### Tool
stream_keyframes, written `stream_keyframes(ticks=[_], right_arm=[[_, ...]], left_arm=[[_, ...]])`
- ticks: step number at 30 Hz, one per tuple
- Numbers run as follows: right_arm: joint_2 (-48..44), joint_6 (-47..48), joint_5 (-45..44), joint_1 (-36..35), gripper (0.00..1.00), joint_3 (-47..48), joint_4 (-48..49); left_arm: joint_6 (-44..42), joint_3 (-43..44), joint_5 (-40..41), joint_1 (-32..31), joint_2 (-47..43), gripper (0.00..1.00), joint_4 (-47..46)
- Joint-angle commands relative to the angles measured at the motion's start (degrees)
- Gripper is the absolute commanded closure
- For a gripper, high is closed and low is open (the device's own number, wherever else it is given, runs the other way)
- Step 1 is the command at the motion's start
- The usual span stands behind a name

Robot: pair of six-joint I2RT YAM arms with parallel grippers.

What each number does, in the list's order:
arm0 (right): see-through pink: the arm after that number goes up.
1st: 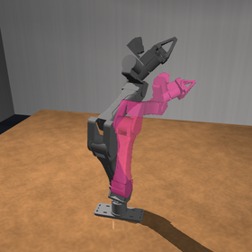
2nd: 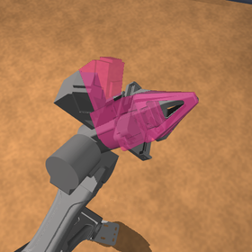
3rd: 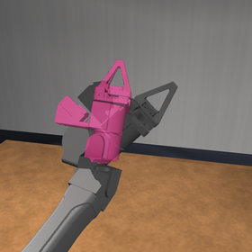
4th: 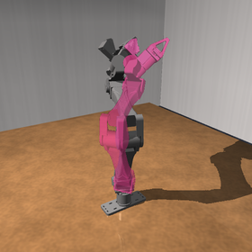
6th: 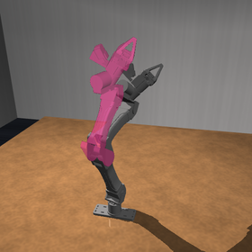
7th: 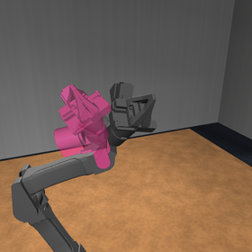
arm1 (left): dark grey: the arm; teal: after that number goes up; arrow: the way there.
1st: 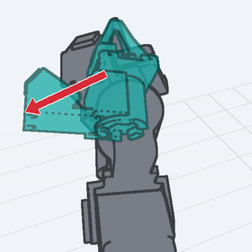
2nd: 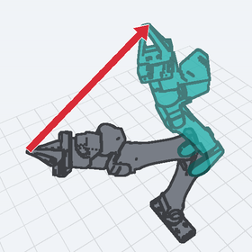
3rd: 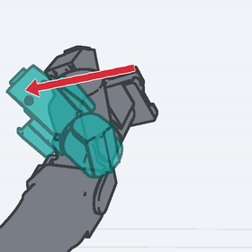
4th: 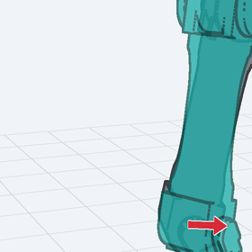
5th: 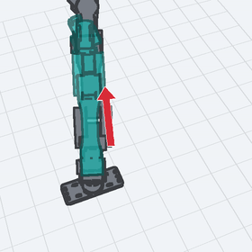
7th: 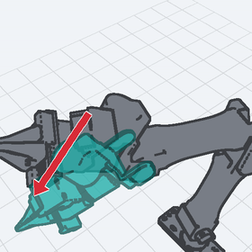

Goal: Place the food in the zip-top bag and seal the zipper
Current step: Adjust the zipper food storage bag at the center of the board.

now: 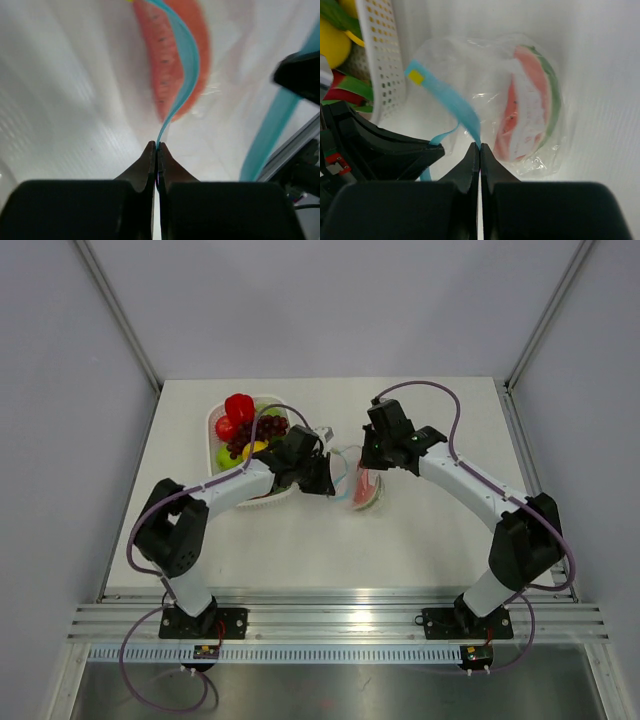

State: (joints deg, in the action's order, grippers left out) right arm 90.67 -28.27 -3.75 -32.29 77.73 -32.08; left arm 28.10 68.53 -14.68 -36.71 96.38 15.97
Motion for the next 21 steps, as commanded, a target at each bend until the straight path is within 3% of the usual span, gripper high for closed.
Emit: stream_keyframes(ticks=[1,7,11,13,14,15,17,21], right_arm=[[-1.3,0.2,-0.1,0.0,1.0,-0.2,-0.2],[-2.6,1.9,-1.9,0.0,1.0,2.4,-1.6],[-1.4,1.1,-0.7,-0.1,1.0,1.5,-1.4],[-1.7,-0.3,0.8,-0.1,1.0,-0.1,0.9],[-1.6,-0.7,1.2,-0.1,1.0,-0.4,1.4],[-1.1,-1.0,1.5,-0.1,1.0,-0.3,1.7],[-0.6,-1.2,1.9,-0.1,1.0,0.1,1.7],[0.6,-2.2,3.5,-0.1,1.0,0.9,2.7]], left_arm=[[-0.1,-0.3,-2.7,-0.1,-0.9,1.0,0.1],[-5.9,7.3,7.0,0.1,-5.3,1.0,9.3],[-7.3,7.0,6.6,0.1,-4.3,0.98,10.1],[-8.0,5.8,3.0,0.1,-4.0,0.71,9.1],[-8.0,5.6,2.4,0.1,-4.3,0.51,8.6],[-7.8,5.3,1.8,0.1,-4.4,0.44,8.0],[-7.8,5.7,2.1,0.1,-5.3,0.39,8.4],[-8.4,8.8,4.2,0.3,-7.5,0.38,10.7]])
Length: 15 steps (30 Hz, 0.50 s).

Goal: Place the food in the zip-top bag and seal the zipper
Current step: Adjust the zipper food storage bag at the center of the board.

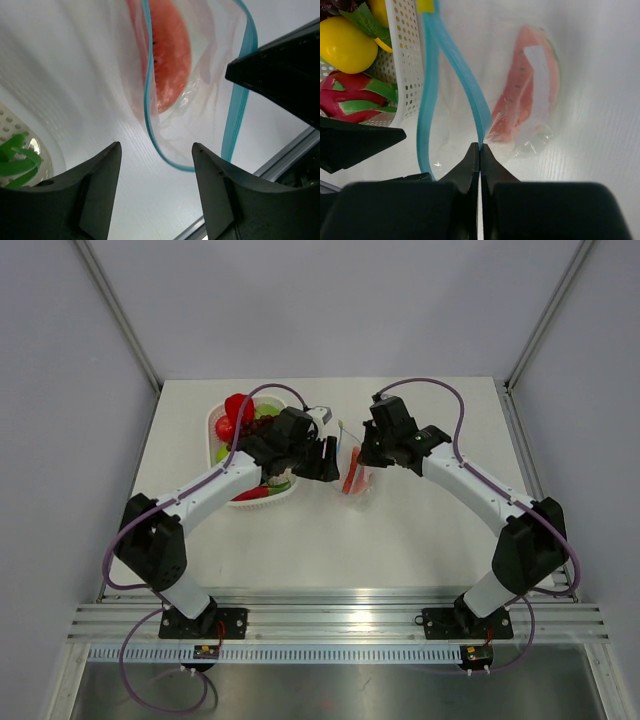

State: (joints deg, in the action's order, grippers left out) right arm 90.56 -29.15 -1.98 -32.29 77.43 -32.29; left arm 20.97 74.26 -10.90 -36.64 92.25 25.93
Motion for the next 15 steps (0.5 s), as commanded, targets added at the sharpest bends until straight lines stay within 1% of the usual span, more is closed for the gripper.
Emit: stream_keyframes(ticks=[1,3,5,8,10,12,13,15], right_arm=[[0.9,-1.6,1.7,-0.2,1.0,1.4,3.3],[2.2,-2.2,3.3,-0.6,1.0,2.5,3.5],[3.2,-2.1,3.0,-1.0,1.0,3.7,2.9],[5.0,-2.1,2.6,-1.7,1.0,5.7,1.8],[5.8,-2.3,2.5,-1.8,1.0,6.2,1.8],[6.1,-2.3,2.6,-2.0,1.0,6.1,1.9],[6.1,-2.4,2.7,-2.1,1.0,6.0,2.0],[5.9,-2.2,2.9,-2.0,1.0,5.6,2.1]], left_arm=[[-1.5,4.7,0.6,0.6,-4.1,0.37,1.2],[-1.5,6.3,1.1,1.7,-6.0,0.36,2.5],[-1.3,7.9,1.1,3.0,-7.5,0.36,3.3],[-0.8,7.5,1.2,6.5,-10.7,0.34,3.1],[-0.6,6.1,4.2,9.0,-12.8,0.27,2.9],[0.3,4.0,8.8,11.3,-13.5,0.16,2.9],[0.8,3.5,9.6,12.4,-13.5,0.11,3.3],[1.8,2.8,9.1,15.5,-12.3,0.1,4.8]])
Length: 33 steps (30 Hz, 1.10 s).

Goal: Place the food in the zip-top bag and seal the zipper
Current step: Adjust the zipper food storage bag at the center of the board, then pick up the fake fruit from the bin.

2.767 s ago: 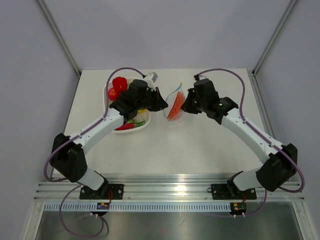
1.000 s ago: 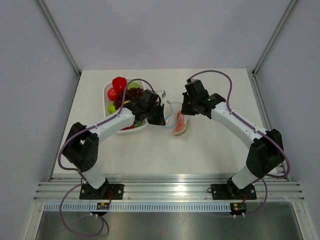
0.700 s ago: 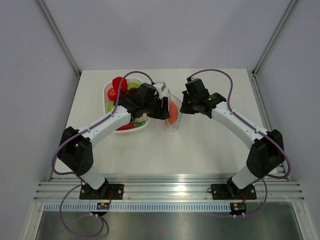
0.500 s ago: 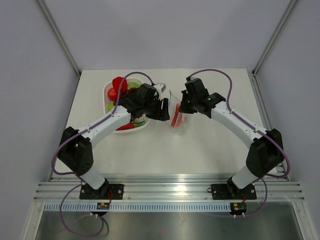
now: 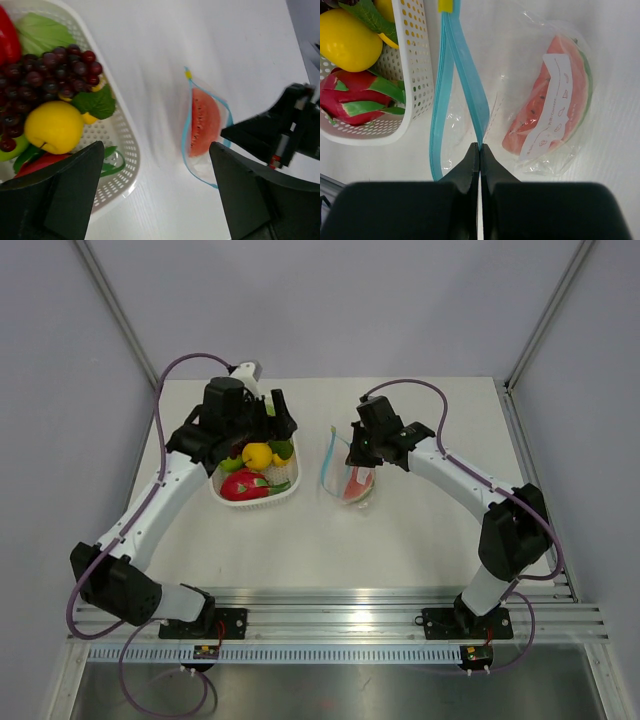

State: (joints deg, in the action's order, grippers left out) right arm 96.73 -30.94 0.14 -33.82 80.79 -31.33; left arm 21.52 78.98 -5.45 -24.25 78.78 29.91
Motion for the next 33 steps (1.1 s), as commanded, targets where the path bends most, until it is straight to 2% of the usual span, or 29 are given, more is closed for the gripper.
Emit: stream_keyframes(ticks=[1,8,11,14,16,19,21,25,33], right_arm=[[-0.4,-0.4,0.9,-0.5,1.0,2.3,1.3],[-1.5,-0.4,1.2,-0.5,1.0,1.6,1.0],[-2.3,-0.4,1.4,-0.5,1.0,1.0,1.1],[-2.8,-0.6,2.1,-0.5,1.0,0.9,1.1],[-2.9,-0.7,2.4,-0.5,1.0,0.9,1.4],[-2.9,-0.6,2.6,-0.5,1.0,0.8,1.4],[-2.7,-0.6,2.7,-0.5,1.0,0.7,1.4],[-2.7,-0.8,3.3,-0.5,1.0,0.5,1.8],[-2.9,-1.2,5.5,-0.5,1.0,0.0,3.4]], left_arm=[[1.3,-2.2,4.2,3.9,2.6,0.09,1.5],[1.8,-6.9,15.2,4.6,6.5,0.09,-1.3],[-0.5,-5.8,16.4,4.6,9.4,0.11,-0.5],[-3.3,-4.7,17.1,4.9,11.6,0.18,0.1],[-4.8,-3.9,14.9,5.5,14.0,0.15,0.6],[-3.0,-3.7,16.4,5.8,15.2,0.09,-0.6],[-1.2,-5.2,17.4,5.9,14.8,0.09,-2.3],[2.5,-4.1,20.1,5.8,17.1,0.17,-2.9],[5.3,-2.8,28.4,4.8,21.0,0.21,-3.9]])
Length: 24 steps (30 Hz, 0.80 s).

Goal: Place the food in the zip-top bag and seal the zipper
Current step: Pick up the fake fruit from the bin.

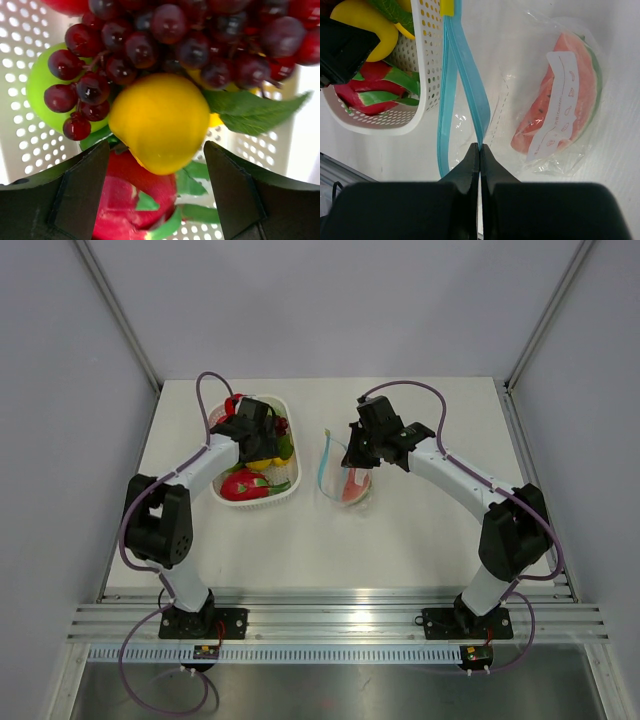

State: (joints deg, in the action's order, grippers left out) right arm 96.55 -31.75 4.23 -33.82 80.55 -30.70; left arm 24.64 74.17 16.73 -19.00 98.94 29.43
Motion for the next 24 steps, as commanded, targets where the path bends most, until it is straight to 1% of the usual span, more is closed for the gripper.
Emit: stream_keyframes(ticks=[1,8,9,14,19,22,23,24], right_arm=[[-2.7,-0.3,1.5,-0.5,1.0,0.2,2.7],[-2.3,-0.4,1.8,-0.5,1.0,0.1,2.7],[-2.3,-0.4,1.9,-0.5,1.0,0.2,2.7],[-1.7,-0.2,2.4,-0.5,1.0,0.5,2.7],[-1.5,-0.2,2.7,-0.5,1.0,0.5,2.7],[-1.5,-0.2,3.1,-0.5,1.0,0.6,3.0],[-1.4,-0.2,3.2,-0.5,1.0,0.7,2.9],[-1.3,-0.1,3.2,-0.5,1.0,0.7,2.9]], left_arm=[[1.9,1.9,6.6,-0.5,0.9,0.21,-3.9],[2.2,2.2,7.7,-1.6,1.0,0.19,-5.6],[2.3,2.4,8.7,-2.3,1.0,0.17,-5.9],[3.9,3.5,12.0,-3.2,2.9,0.14,-5.7],[5.2,5.4,14.9,-4.3,5.7,0.14,-5.1],[6.2,6.2,18.3,-5.6,7.3,0.14,-4.6],[6.6,6.5,20.9,-6.3,8.1,0.18,-4.1],[7.3,6.8,21.6,-6.4,8.6,0.18,-3.2]])
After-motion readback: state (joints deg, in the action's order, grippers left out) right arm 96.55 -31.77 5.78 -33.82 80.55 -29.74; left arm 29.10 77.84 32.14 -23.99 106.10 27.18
